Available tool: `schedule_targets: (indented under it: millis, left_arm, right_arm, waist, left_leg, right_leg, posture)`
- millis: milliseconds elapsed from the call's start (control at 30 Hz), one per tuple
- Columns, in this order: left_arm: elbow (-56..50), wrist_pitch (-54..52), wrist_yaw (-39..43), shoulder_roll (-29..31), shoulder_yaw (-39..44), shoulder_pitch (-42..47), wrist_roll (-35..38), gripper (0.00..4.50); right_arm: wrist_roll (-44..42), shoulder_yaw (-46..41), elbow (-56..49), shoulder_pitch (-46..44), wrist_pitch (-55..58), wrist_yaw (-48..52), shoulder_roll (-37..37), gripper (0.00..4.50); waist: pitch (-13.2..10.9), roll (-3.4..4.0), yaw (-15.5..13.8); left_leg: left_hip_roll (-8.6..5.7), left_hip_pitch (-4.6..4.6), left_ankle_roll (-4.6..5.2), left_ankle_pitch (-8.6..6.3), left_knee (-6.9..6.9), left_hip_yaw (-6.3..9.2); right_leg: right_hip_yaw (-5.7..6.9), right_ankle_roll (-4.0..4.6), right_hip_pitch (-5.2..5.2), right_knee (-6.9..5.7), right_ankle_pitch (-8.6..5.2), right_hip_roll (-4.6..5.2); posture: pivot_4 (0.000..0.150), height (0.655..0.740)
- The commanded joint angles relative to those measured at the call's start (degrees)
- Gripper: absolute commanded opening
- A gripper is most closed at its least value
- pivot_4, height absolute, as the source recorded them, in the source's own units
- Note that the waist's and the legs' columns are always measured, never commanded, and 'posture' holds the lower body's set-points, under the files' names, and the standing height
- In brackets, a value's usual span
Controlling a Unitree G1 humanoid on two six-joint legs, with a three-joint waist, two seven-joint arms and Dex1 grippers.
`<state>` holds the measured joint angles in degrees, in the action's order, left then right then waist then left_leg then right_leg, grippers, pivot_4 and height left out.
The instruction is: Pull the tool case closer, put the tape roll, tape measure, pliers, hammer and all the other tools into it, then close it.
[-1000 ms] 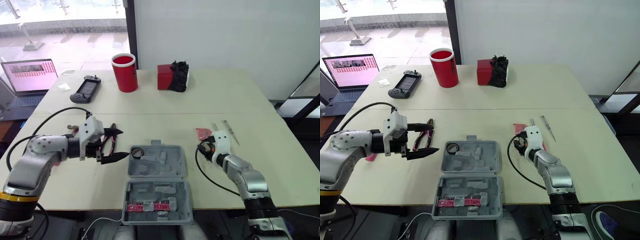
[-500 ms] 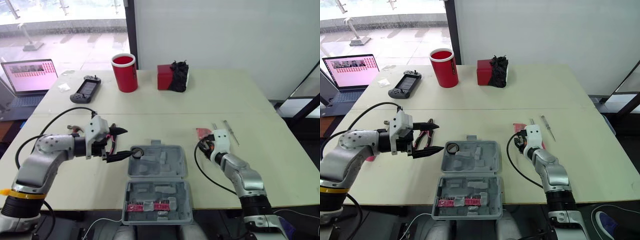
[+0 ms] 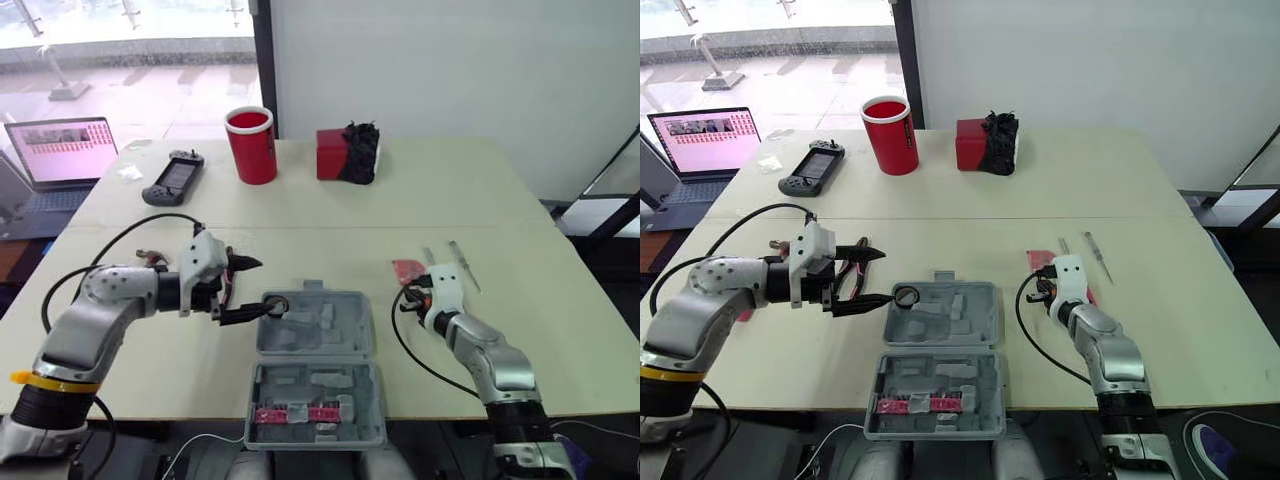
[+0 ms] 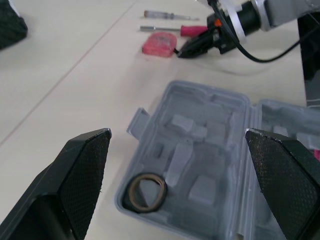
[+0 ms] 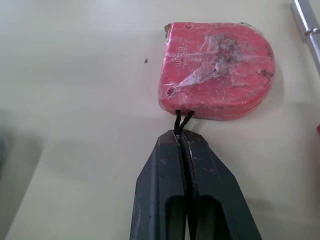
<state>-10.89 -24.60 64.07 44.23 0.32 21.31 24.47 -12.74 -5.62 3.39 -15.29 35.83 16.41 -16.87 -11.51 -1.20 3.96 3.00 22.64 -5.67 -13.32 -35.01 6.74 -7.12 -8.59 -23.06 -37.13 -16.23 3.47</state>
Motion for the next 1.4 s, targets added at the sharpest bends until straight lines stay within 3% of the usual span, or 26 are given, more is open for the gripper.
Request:
schedule_targets:
  millis: [33,367,800,1033,1367,1400]
  left_arm:
    - [-1.34,-0.41,0.32,-0.98,-0.86,1.45,1.14,4.5]
    - [1.74,1.11,1.71,-5.78,-5.59,4.28,-0.15,4.5]
    - [7.86,3.91,5.97,-9.64,-10.29,8.46,-1.59,4.5]
    - [9.5,5.1,7.52,-10.28,-11.39,9.65,-2.44,4.5]
    - [10.73,5.8,8.57,-11.24,-12.16,10.94,-3.47,4.5]
    - [10.74,5.81,8.6,-11.23,-12.13,10.97,-3.5,4.5]
  right_arm:
    - [-1.33,0.4,-4.16,3.5,3.66,1.59,-0.78,0.04]
    - [-5.63,-1.41,-25.3,18.26,13.71,3.11,-3.87,0.04]
    - [-11.47,-4.11,-41.82,33.75,20.94,3.45,-4.38,0.04]
    - [-14.61,-4.77,-45.7,39.84,23.48,3.17,-3.7,0.04]
    - [-19.22,-7.55,-45.4,38.6,26.41,2.05,-1.93,0.04]
    - [-19.44,-7.75,-45.56,38.67,26.7,2.45,-2.79,0.61]
  waist:
    - [0.0,0.0,0.0]
    - [0.01,-0.01,-0.23]
    - [0.02,-0.02,-0.68]
    - [0.02,-0.02,-0.77]
    - [0.02,-0.02,-1.4]
    - [0.02,-0.02,-1.44]
  left_leg:
    - [0.0,0.0,0.0,0.0,0.0,0.0]
    - [-0.01,0.02,0.0,0.0,-0.01,0.01]
    - [-0.02,0.08,0.0,0.0,-0.05,0.01]
    - [-0.01,0.08,0.0,0.0,-0.05,0.01]
    - [-0.01,0.12,0.0,0.0,-0.05,0.01]
    - [-0.01,0.15,0.0,0.0,-0.06,0.01]
  right_leg:
    - [0.0,0.0,0.01,0.0,0.0,0.0]
    - [0.0,0.09,0.02,0.02,-0.1,0.0]
    - [-0.01,0.15,0.02,0.09,-0.12,0.02]
    - [-0.01,0.18,0.0,0.09,-0.12,0.02]
    - [-0.01,0.19,-0.03,0.12,-0.12,0.02]
    - [-0.01,0.19,-0.04,0.13,-0.12,0.02]
  posture:
    - [0.15,0.74]
    - [0.15,0.74]
    - [0.15,0.74]
    - [0.15,0.74]
    - [0.15,0.74]
    - [0.15,0.74]
